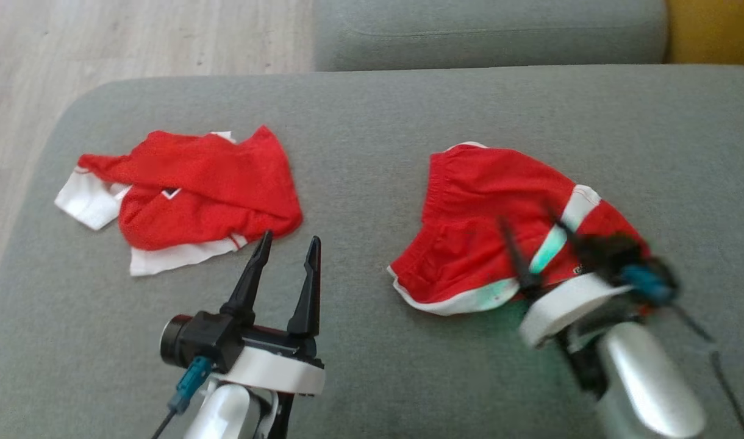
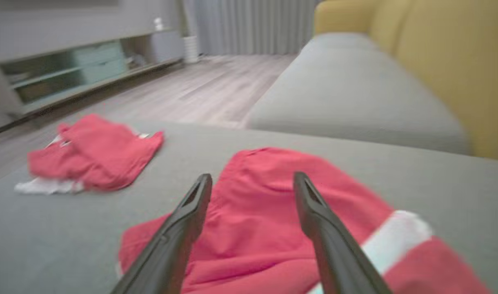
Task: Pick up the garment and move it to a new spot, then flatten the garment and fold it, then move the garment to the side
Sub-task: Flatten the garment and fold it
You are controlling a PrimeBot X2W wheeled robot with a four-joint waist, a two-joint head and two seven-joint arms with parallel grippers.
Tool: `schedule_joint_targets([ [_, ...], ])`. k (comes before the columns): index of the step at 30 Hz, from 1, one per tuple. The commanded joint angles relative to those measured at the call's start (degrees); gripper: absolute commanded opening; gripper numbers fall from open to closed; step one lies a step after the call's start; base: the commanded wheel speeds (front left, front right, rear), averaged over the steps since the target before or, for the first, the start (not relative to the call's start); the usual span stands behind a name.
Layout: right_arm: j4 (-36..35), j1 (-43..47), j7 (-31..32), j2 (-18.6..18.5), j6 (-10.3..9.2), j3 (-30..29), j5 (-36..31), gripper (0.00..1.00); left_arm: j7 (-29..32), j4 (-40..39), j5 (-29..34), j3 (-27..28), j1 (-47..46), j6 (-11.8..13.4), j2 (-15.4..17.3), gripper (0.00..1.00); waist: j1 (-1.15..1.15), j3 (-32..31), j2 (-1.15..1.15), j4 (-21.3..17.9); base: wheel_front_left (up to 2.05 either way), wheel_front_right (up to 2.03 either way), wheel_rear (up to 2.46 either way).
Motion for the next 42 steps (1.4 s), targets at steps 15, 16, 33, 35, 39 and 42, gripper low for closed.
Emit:
schedule_joint_targets([
  [15, -5.5, 5.8, -3.6, 0.68, -0.04, -14.63, -0.29, 1.0, -0.36, -2.16, 0.26, 3.27, -1.59, -0.27, -0.02, 1.0, 0.0, 2.45, 0.0, -6.38, 0.0, 0.0, 0.0],
  [16, -5.66, 5.29, -3.39, 0.68, -0.04, -14.82, -0.25, 1.0, -0.36, -2.15, 0.34, 3.25, -1.79, -0.36, -0.02, 1.0, 0.0, 2.8, 0.0, -6.48, 0.0, 0.0, 0.0],
  [33, 9.02, -15.78, 13.77, -3.87, -0.04, -16.7, 1.3, 1.0, -0.36, -1.23, 0.46, 1.18, -6.35, -1.18, -0.02, 1.0, 0.0, 9.82, 0.0, -0.94, 0.0, 0.0, 0.0],
  [35, 11.32, -17.02, 14.5, -4.5, -0.04, -16.5, 1.67, 1.0, -0.36, -1.21, 0.31, 0.92, -6.56, -1.15, -0.02, 1.0, 0.0, 9.99, 0.0, -0.43, 0.0, 0.0, 0.0],
  [39, 14.7, -18.38, 15.52, -5.15, -0.04, -15.24, 3.2, 1.0, -0.36, -1.19, 0.02, 0.66, -6.76, -0.95, -0.02, 1.0, 0.0, 9.91, 0.0, 0.03, 0.0, 0.0, 0.0],
  [42, 15.98, -18.53, 16.0, -5.44, -0.04, -13.87, 4.81, 0.27, -0.36, -1.11, -0.01, 0.89, -6.65, -0.77, -0.02, 1.0, 0.0, 9.58, 0.0, -0.2, 0.0, 0.0, 0.0],
])
